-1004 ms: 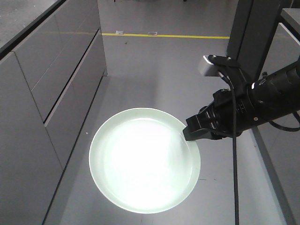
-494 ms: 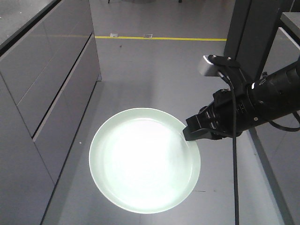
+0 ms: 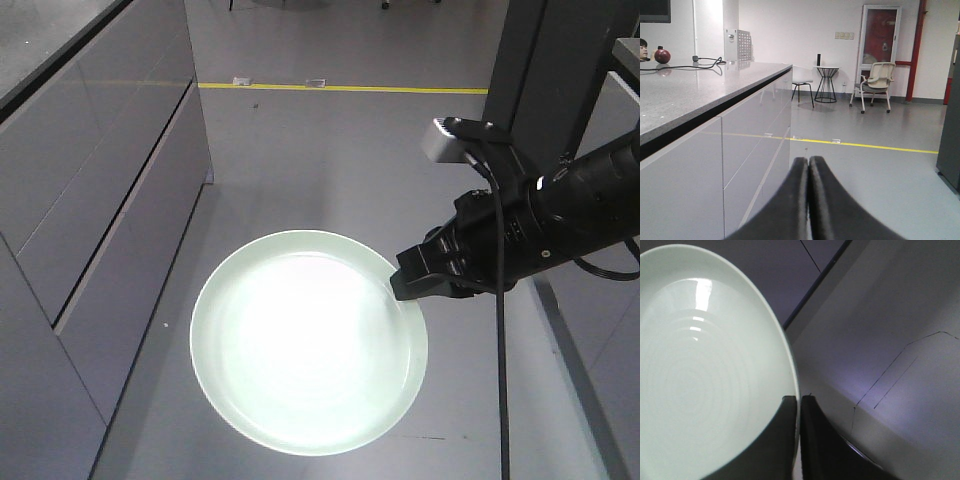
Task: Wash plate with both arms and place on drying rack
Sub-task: 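Drive the base along the aisle toward the sink counter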
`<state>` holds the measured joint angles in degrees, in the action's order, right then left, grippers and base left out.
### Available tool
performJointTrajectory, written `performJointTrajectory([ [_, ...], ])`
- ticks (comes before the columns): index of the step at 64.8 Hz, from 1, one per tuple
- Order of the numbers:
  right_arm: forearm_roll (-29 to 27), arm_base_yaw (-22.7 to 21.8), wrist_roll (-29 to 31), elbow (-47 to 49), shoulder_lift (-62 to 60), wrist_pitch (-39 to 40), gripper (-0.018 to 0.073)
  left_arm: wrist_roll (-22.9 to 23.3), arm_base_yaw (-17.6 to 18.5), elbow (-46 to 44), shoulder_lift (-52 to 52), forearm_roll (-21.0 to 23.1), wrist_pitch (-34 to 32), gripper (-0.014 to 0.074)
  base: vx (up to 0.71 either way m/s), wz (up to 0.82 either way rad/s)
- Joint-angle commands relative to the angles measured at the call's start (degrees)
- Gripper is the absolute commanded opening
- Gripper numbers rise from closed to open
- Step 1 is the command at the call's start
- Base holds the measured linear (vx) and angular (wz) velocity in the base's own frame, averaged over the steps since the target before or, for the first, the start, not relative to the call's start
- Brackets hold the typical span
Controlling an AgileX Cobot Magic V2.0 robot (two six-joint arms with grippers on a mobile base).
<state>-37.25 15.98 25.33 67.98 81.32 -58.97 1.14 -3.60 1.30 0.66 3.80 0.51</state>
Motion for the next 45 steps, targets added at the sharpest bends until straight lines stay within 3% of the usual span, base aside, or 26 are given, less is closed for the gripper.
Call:
performJointTrajectory([
  [1, -2.5, -0.1, 0.7, 1.4, -1.9, 1.2, -0.0001, 0.5, -0.1, -1.6, 0.8, 0.1, -4.0, -0.0006, 0.19, 0.02],
  [45, -2.5, -0.1, 0.7, 1.4, -1.9, 1.2, -0.0001, 0.5, -0.1, -1.6, 0.8, 0.1, -4.0, -0.0006, 0.20, 0.01],
])
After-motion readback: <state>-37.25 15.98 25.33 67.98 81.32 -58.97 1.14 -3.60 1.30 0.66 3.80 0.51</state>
